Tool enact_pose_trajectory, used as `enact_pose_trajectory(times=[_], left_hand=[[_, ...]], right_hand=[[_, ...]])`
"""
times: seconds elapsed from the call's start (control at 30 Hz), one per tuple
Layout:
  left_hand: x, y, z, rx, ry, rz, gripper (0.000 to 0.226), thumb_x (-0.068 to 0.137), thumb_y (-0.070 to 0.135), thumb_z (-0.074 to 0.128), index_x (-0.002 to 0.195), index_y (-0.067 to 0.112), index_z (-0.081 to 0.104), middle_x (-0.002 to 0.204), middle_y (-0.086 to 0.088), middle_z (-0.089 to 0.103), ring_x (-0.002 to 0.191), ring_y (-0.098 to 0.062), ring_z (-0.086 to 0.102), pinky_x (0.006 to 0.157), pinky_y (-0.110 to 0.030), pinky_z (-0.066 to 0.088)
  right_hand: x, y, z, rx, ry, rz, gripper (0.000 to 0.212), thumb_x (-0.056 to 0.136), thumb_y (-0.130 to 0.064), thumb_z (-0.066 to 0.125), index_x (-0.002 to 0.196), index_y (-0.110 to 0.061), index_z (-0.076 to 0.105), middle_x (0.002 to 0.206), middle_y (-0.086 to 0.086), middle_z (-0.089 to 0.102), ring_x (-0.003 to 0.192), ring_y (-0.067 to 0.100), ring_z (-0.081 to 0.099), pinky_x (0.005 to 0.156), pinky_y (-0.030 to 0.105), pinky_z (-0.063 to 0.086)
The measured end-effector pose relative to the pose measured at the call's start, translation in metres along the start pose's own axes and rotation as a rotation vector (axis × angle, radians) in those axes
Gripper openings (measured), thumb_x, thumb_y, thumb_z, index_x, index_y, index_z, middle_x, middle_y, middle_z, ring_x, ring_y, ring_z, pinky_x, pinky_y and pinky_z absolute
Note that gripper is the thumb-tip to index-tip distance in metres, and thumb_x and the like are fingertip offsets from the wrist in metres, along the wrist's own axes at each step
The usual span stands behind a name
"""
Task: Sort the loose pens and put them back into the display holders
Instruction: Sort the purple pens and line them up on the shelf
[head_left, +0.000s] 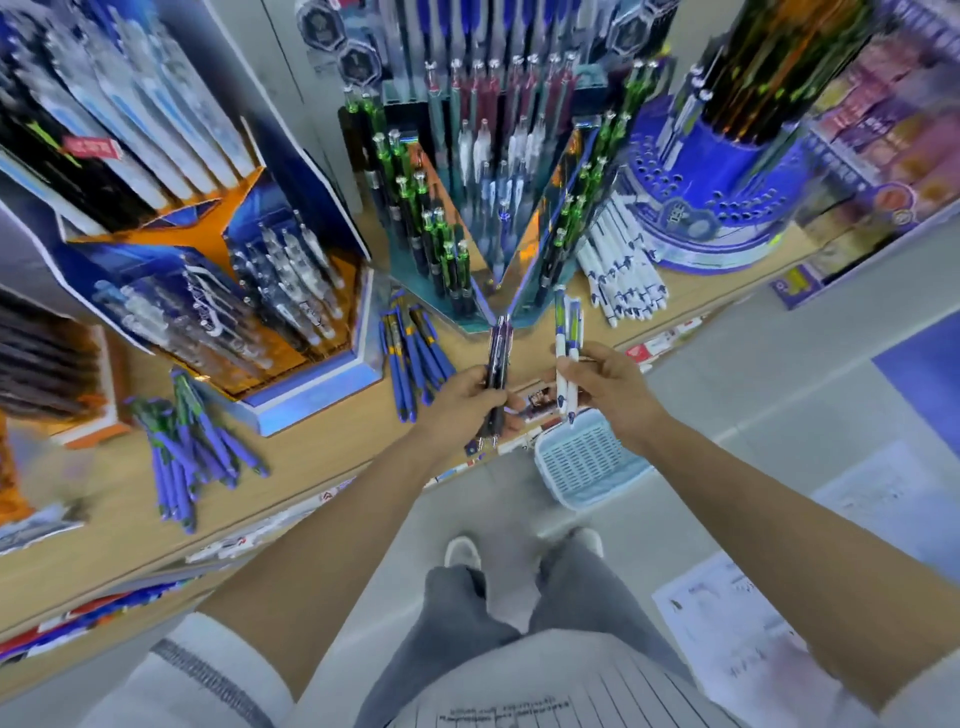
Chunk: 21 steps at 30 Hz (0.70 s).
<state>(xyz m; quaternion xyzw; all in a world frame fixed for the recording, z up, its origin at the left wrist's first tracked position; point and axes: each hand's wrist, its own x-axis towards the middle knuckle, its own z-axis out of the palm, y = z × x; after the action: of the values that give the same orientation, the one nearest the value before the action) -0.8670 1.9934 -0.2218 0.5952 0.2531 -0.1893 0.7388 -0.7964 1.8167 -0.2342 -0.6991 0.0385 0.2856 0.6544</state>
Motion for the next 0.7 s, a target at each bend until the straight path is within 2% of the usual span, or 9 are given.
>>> enact_pose_trajectory(times=[0.07,0.13,0.23,0.33,0.43,0.47,0.53,0.63,0.7], left_hand=[[0.009,0.005,0.016,-0.017,-0.014,0.003,0.026,0.098,-0.007,0.039,0.123,-0.006,0.046,0.083,-0.014,0.063,0.054,-0.014,0.067,0.058,-0.027,0.059],[0.018,0.009,0.035,-0.036,-0.013,0.011,0.024,0.098,-0.008,0.038,0.120,-0.003,0.047,0.082,-0.013,0.063,0.053,-0.014,0.067,0.055,-0.026,0.058],[0.030,0.013,0.062,-0.085,0.039,0.034,0.023,0.097,-0.009,0.039,0.116,-0.001,0.049,0.080,-0.013,0.063,0.054,-0.014,0.067,0.057,-0.027,0.059],[0.041,0.013,0.092,-0.153,0.133,0.068,0.022,0.097,-0.007,0.041,0.117,-0.002,0.050,0.077,-0.012,0.066,0.055,-0.016,0.067,0.059,-0.029,0.059],[0.049,0.015,0.119,-0.200,0.205,0.093,0.021,0.098,-0.006,0.042,0.115,0.000,0.051,0.081,-0.014,0.066,0.056,-0.017,0.066,0.061,-0.031,0.058],[0.051,0.015,0.127,-0.218,0.224,0.102,0.020,0.097,-0.007,0.042,0.114,0.000,0.051,0.081,-0.015,0.065,0.056,-0.018,0.066,0.062,-0.033,0.058],[0.055,0.018,0.140,-0.262,0.266,0.114,0.019,0.097,-0.008,0.043,0.111,0.001,0.052,0.079,-0.015,0.065,0.056,-0.020,0.065,0.062,-0.034,0.058],[0.057,0.021,0.151,-0.279,0.314,0.123,0.019,0.096,-0.008,0.046,0.111,0.001,0.054,0.077,-0.013,0.067,0.056,-0.020,0.066,0.060,-0.033,0.059],[0.059,0.024,0.154,-0.260,0.341,0.122,0.021,0.096,-0.007,0.047,0.113,0.002,0.056,0.080,-0.012,0.068,0.061,-0.021,0.067,0.072,-0.040,0.060]], right_hand=[[0.006,-0.004,-0.023,0.000,0.013,-0.018,0.013,0.090,-0.013,0.064,0.103,-0.011,0.067,0.083,0.013,0.069,0.065,0.021,0.063,0.060,0.029,0.053],[0.014,-0.011,-0.046,-0.025,0.007,-0.026,0.007,0.090,-0.012,0.064,0.094,-0.017,0.067,0.076,0.005,0.071,0.063,0.017,0.065,0.060,0.028,0.054],[0.032,-0.023,-0.075,-0.047,-0.017,-0.022,0.003,0.091,-0.012,0.063,0.094,-0.015,0.064,0.067,0.000,0.070,0.056,0.015,0.062,0.055,0.027,0.052],[0.050,-0.040,-0.101,-0.170,-0.019,-0.007,0.020,0.092,-0.022,0.065,0.107,-0.017,0.053,0.066,0.001,0.063,0.053,0.012,0.051,0.049,0.021,0.045],[0.070,-0.056,-0.122,-0.272,-0.113,-0.024,0.031,0.095,-0.026,0.059,0.122,-0.015,0.046,0.055,-0.008,0.062,0.041,0.005,0.049,0.041,0.017,0.041],[0.078,-0.063,-0.126,-0.304,-0.142,-0.017,0.036,0.095,-0.028,0.059,0.126,-0.015,0.045,0.062,-0.004,0.064,0.046,0.007,0.052,0.044,0.019,0.042],[0.096,-0.073,-0.132,-0.355,-0.197,0.014,0.054,0.094,-0.028,0.061,0.140,-0.012,0.038,0.090,0.009,0.064,0.065,0.019,0.054,0.052,0.024,0.045],[0.117,-0.084,-0.135,-0.380,-0.283,0.050,0.072,0.089,-0.018,0.068,0.147,-0.012,0.027,0.115,0.014,0.062,0.076,0.023,0.053,0.056,0.027,0.044],[0.126,-0.090,-0.137,-0.406,-0.312,0.045,0.078,0.085,-0.018,0.073,0.147,-0.013,0.027,0.125,0.016,0.057,0.085,0.021,0.055,0.060,0.027,0.046]])
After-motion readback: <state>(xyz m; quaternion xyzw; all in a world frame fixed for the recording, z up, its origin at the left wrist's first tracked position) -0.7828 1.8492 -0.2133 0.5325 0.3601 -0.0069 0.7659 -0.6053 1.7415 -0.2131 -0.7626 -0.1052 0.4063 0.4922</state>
